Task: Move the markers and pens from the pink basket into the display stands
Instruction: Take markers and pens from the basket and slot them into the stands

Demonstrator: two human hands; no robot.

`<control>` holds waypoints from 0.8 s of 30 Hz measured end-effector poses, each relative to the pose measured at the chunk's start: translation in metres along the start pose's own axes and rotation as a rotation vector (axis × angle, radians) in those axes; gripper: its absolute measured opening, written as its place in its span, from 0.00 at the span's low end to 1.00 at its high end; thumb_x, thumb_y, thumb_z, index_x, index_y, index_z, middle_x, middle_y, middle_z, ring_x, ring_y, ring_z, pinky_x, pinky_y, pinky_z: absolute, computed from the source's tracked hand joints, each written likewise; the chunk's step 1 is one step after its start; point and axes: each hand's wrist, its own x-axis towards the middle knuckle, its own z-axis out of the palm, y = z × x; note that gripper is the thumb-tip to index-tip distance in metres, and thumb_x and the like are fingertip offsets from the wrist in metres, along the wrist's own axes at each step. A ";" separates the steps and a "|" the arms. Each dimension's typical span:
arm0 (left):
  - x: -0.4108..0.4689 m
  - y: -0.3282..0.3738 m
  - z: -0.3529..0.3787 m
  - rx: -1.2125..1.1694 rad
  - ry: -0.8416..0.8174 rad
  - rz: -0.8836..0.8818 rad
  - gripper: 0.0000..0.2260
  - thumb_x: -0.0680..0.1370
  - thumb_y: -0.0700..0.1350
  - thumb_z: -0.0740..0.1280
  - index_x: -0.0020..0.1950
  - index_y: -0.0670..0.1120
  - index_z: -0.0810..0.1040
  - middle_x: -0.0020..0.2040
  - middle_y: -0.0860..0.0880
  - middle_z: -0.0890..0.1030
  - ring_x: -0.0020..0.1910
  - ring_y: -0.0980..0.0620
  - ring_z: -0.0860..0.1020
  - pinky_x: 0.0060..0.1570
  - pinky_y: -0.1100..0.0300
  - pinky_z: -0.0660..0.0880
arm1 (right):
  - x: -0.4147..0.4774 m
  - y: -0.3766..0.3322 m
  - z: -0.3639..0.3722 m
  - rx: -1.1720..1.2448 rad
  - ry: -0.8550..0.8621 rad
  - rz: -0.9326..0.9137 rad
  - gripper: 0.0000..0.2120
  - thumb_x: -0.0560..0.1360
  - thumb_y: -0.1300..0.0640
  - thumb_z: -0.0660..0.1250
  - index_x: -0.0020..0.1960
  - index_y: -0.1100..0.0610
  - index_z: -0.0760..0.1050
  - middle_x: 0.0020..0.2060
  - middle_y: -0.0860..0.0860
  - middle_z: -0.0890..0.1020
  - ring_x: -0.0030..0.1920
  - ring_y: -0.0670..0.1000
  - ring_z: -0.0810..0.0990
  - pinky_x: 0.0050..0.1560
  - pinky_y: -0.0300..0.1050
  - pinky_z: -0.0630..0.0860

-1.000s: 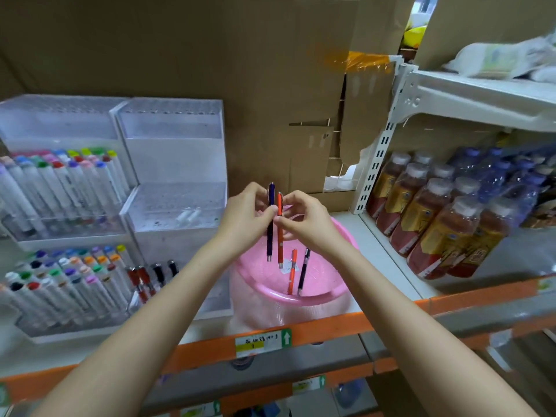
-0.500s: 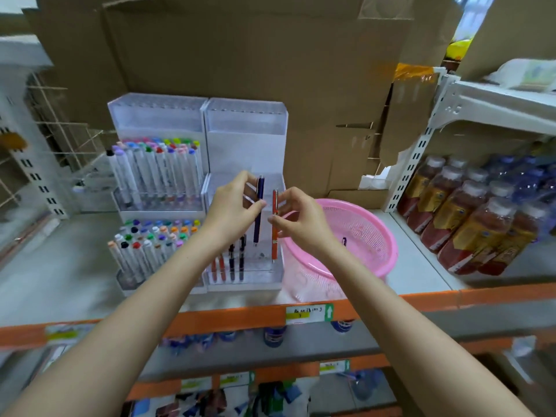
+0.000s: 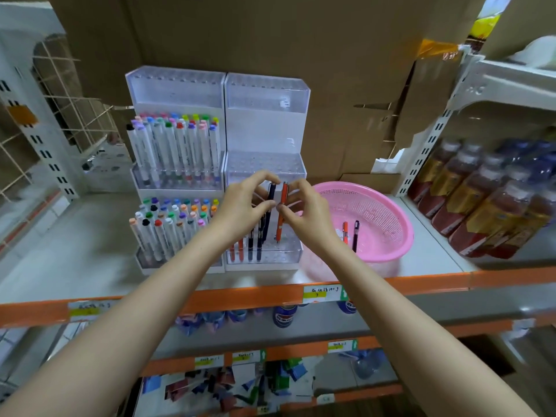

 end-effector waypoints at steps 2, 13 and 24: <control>0.000 0.000 -0.001 0.003 -0.001 0.014 0.14 0.75 0.41 0.71 0.58 0.53 0.75 0.42 0.51 0.81 0.42 0.56 0.81 0.47 0.59 0.79 | -0.001 -0.001 0.003 0.000 0.012 -0.022 0.10 0.74 0.62 0.70 0.52 0.58 0.71 0.40 0.50 0.81 0.42 0.47 0.81 0.44 0.40 0.80; 0.005 0.000 -0.005 -0.054 -0.022 0.015 0.11 0.73 0.42 0.73 0.53 0.49 0.76 0.39 0.50 0.83 0.39 0.57 0.82 0.49 0.53 0.80 | -0.001 0.005 -0.004 -0.028 0.029 -0.032 0.11 0.74 0.63 0.69 0.54 0.59 0.71 0.40 0.51 0.81 0.41 0.50 0.82 0.44 0.46 0.80; 0.006 -0.009 -0.008 -0.006 -0.104 -0.004 0.10 0.73 0.42 0.73 0.50 0.50 0.75 0.37 0.49 0.82 0.39 0.54 0.82 0.48 0.54 0.79 | 0.004 0.006 -0.003 -0.002 0.011 -0.016 0.10 0.74 0.64 0.69 0.53 0.58 0.72 0.40 0.50 0.81 0.41 0.48 0.81 0.42 0.42 0.79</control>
